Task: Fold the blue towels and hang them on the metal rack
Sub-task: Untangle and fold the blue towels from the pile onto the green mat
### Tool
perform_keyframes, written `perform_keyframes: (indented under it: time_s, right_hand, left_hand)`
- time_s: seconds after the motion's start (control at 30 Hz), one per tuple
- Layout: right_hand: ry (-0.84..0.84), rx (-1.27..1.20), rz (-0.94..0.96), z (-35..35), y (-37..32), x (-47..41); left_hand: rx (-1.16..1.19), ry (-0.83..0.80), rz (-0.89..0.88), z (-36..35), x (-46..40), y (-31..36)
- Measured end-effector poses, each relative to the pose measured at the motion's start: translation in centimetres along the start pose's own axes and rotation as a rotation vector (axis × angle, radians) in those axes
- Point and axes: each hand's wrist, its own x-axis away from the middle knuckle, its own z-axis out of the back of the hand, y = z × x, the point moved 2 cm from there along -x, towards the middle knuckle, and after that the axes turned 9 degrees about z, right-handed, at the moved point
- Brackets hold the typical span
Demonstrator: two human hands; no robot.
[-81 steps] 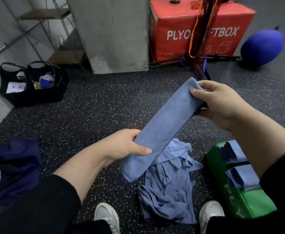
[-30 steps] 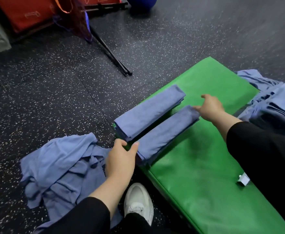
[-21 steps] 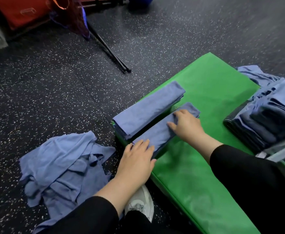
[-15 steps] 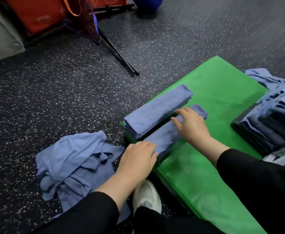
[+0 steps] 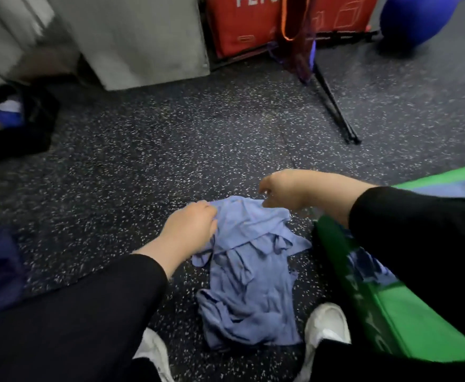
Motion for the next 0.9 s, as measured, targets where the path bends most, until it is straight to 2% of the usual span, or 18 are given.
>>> perform_keyframes:
  time_s: [0.13,0.23,0.37,0.6,0.8,0.9]
  right_hand:
    - [-0.038,0.006,0.008,-5.0,-2.5,-6.7]
    - [-0.114,0.009,0.019,-12.0,-3.4,-9.3]
    - [-0.193,0.142,0.037,-18.8,-4.5,-10.3]
    - [-0.268,0.212,0.015,-21.4,-5.4,-11.4]
    - [-0.099,0.160,-0.053,-21.0,-6.0,-12.2]
    - [0.111,0.018,-0.161,-18.9,-5.6,-12.8]
  left_hand:
    - [0.086,-0.173,0.131,-1.8,0.0,-4.3]
    - [0.122,-0.242,0.119,-2.9,0.1,-5.1]
    - [0.124,-0.299,0.096,-4.8,0.0,-5.5]
    - [0.181,-0.376,0.114,-6.8,-1.6,-6.6]
    - [0.201,-0.382,0.167,-7.2,-2.3,-7.3]
    - [0.202,-0.351,0.157,-6.7,-2.3,-6.7]
